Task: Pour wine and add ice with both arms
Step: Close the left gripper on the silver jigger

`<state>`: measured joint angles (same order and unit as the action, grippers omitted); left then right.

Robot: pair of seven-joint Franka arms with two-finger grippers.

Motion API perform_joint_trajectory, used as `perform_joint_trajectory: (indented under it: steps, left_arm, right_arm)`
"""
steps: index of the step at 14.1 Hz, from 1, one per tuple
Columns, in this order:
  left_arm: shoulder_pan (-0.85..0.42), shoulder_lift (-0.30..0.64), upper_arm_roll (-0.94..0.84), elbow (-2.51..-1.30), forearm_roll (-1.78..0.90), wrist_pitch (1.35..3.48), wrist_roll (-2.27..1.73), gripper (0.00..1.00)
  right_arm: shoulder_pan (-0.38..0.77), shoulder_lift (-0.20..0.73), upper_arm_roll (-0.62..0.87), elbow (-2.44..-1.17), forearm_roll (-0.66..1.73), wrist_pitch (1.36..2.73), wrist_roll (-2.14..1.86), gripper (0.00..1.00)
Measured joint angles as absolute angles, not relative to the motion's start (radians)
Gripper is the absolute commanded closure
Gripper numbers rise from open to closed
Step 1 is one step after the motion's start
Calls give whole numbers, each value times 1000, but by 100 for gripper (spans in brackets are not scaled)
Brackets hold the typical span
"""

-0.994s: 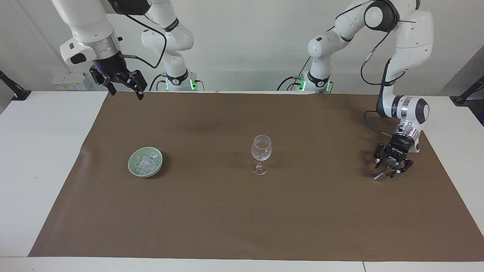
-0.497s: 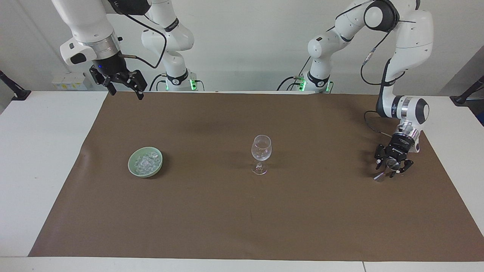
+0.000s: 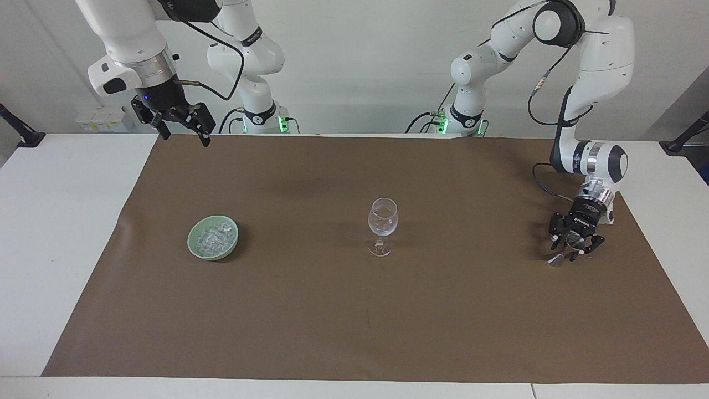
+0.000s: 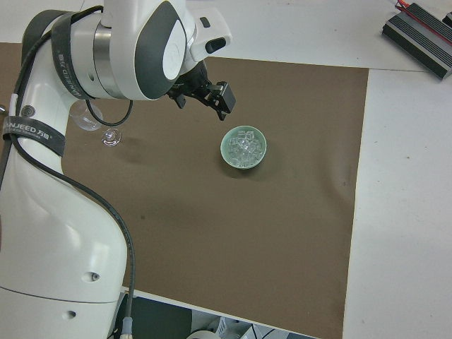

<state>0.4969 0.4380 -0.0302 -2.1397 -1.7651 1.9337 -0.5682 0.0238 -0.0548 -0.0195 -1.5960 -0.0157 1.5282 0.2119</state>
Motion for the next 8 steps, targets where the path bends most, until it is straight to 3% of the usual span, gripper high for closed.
perform_joint_trajectory:
  steps: [8]
  left_arm:
    - [491, 438, -30, -2140, -1768, 1936, -567, 55]
  right_arm:
    - [24, -55, -19, -1596, -16, 1528, 212, 0]
